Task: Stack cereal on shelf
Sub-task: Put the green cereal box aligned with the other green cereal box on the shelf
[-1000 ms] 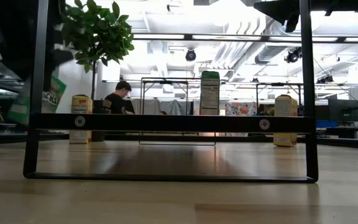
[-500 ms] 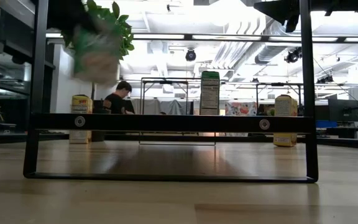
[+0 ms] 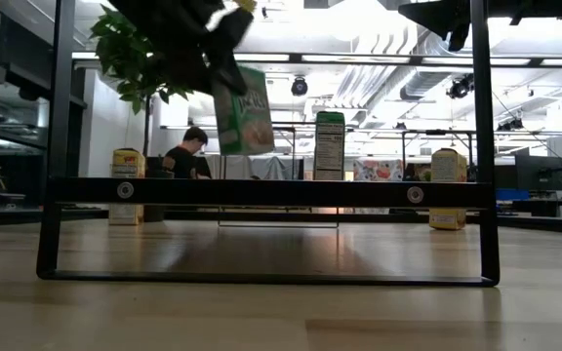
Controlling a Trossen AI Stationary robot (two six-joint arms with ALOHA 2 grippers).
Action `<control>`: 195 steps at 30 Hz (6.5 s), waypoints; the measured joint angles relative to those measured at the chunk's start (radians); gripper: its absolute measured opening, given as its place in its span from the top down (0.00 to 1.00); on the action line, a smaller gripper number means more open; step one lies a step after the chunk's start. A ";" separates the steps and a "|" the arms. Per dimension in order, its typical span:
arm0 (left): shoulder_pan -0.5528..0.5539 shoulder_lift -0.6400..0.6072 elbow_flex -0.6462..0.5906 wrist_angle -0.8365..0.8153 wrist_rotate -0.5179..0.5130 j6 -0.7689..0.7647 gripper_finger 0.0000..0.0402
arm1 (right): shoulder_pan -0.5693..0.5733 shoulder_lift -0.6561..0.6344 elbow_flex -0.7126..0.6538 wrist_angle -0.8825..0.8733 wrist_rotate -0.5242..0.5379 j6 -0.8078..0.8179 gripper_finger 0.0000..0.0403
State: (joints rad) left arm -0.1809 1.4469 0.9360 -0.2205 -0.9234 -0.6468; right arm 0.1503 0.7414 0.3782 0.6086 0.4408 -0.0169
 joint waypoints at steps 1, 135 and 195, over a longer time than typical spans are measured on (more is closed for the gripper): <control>0.006 0.015 0.000 0.016 -0.006 -0.014 0.61 | 0.000 0.000 0.000 0.000 0.000 -0.001 0.40; 0.233 0.028 -0.252 0.405 0.506 0.377 1.00 | 0.000 0.000 0.000 -0.020 -0.001 0.018 0.40; 0.285 0.132 -0.249 0.532 0.446 0.388 1.00 | 0.000 0.000 0.000 -0.021 -0.001 0.012 0.40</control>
State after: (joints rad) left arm 0.1040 1.5791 0.6865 0.3115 -0.4774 -0.2589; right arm 0.1504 0.7410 0.3782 0.5877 0.4400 -0.0050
